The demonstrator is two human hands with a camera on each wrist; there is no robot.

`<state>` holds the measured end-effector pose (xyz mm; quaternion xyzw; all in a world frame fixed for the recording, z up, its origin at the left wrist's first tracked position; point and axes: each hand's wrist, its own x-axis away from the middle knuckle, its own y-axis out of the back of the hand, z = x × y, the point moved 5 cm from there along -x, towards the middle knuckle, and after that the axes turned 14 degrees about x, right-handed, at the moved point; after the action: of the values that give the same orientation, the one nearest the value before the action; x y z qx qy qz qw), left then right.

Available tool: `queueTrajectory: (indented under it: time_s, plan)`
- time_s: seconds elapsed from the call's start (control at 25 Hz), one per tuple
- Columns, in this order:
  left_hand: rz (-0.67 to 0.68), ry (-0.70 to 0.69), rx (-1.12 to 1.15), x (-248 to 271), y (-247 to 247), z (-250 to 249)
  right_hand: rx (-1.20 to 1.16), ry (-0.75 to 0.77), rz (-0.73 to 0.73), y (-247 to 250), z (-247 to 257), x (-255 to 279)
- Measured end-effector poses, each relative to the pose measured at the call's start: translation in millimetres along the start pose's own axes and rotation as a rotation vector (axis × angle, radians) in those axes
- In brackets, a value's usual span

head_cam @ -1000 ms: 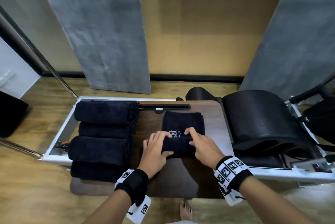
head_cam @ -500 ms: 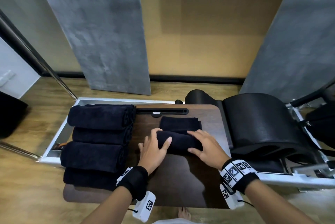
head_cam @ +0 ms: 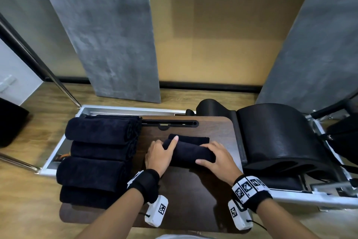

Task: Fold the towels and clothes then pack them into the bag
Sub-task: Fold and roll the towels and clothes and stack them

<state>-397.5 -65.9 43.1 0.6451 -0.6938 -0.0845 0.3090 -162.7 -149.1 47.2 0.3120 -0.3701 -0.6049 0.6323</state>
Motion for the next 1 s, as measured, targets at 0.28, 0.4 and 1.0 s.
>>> queueTrajectory:
  time_s: [0.28,0.4,1.0]
  plan:
    - [0.007,0.018,0.068,-8,-14,-8,-0.12,-0.339,-0.068,-2,-12,-15]
    - [0.029,0.081,0.151,-18,-19,-5,-0.072,-0.448,-0.092,2,-10,-15]
    - [-0.039,0.057,0.956,14,-16,-37,-1.115,-0.408,-0.439,31,22,20]
